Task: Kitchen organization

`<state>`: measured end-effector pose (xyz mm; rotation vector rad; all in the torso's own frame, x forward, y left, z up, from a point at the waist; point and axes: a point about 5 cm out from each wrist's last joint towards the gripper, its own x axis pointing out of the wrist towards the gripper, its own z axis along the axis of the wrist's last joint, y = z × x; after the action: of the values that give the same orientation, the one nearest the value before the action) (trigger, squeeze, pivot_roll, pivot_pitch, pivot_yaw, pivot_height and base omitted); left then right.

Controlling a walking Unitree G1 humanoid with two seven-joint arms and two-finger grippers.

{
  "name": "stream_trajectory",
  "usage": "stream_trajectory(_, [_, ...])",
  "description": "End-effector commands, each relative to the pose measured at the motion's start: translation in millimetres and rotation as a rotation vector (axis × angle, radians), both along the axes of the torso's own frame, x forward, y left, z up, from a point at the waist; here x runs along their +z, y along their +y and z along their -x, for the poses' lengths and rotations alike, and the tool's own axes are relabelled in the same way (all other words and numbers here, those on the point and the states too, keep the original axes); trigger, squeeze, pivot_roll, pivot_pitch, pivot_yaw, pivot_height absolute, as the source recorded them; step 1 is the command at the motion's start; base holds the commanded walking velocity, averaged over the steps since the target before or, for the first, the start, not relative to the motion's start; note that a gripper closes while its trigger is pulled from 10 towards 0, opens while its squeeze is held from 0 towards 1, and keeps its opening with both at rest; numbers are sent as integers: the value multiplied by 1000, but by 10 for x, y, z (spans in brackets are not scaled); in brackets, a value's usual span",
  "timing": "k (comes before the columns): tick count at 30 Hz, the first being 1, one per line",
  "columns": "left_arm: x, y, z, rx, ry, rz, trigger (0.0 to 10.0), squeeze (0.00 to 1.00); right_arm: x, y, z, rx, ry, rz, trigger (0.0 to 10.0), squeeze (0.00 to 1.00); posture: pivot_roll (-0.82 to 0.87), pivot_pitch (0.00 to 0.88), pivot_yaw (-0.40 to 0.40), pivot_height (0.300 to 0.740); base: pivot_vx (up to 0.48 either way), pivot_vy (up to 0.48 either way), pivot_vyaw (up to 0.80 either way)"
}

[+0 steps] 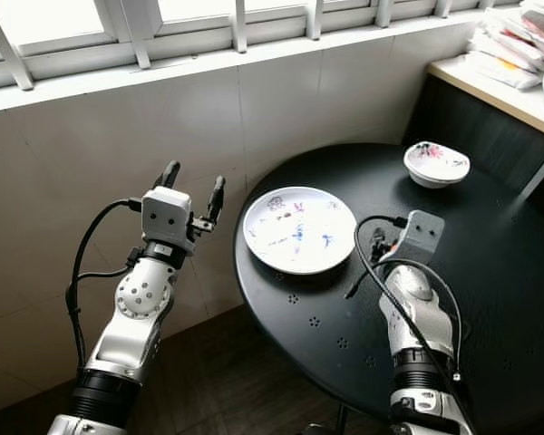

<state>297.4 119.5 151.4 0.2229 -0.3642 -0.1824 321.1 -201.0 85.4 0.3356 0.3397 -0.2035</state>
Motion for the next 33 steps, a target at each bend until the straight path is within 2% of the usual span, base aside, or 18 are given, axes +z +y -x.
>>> stream_trajectory(1, [-11,-37,-2,-12,8,-11,10000,0,23,88,-35,38,-2,-51,10000,0,-126,0,-37,740,0,0,0])
stream_trajectory(8, [-12,-37,-3,-9,7,-11,10000,0,5,191,-43,92,6,-115,10000,0,-123,0,-38,740,0,0,0])
stream_trajectory(15, [-20,-39,-8,-11,9,-15,10000,0,-127,237,-4,90,95,-233,10000,0,-122,0,-36,740,0,0,0])
stream_trajectory(22, [-28,-42,-10,-12,13,-18,10000,0,-196,259,20,104,139,-268,10000,0,-122,0,-36,740,0,0,0])
stream_trajectory(23, [-30,-42,-10,-12,13,-18,10000,0,-203,260,22,105,143,-270,9333,0,-122,0,-36,740,0,0,0])
stream_trajectory(24, [-33,-42,-11,-12,15,-19,10000,0,-212,265,23,110,150,-273,4902,0,-122,0,-36,740,0,0,0])
stream_trajectory(25, [-34,-42,-11,-11,15,-20,10000,0,-214,267,24,112,152,-273,4902,0,-122,0,-36,740,0,0,0])
stream_trajectory(26, [-39,-41,-11,-11,17,-21,10000,0,-223,273,27,117,157,-272,1765,0,-121,0,-37,740,0,0,0])
stream_trajectory(28, [-42,-40,-11,-10,18,-21,10000,0,-228,277,29,120,160,-272,1765,0,-121,0,-37,740,0,0,0])
stream_trajectory(29, [-49,-39,-12,-10,20,-23,10000,0,-243,286,34,123,171,-273,0,0,-121,0,-37,740,0,0,0])
stream_trajectory(33, [-54,-39,-15,-9,23,-26,10000,0,-248,293,33,125,175,-282,0,0,-121,0,-37,740,0,0,0])
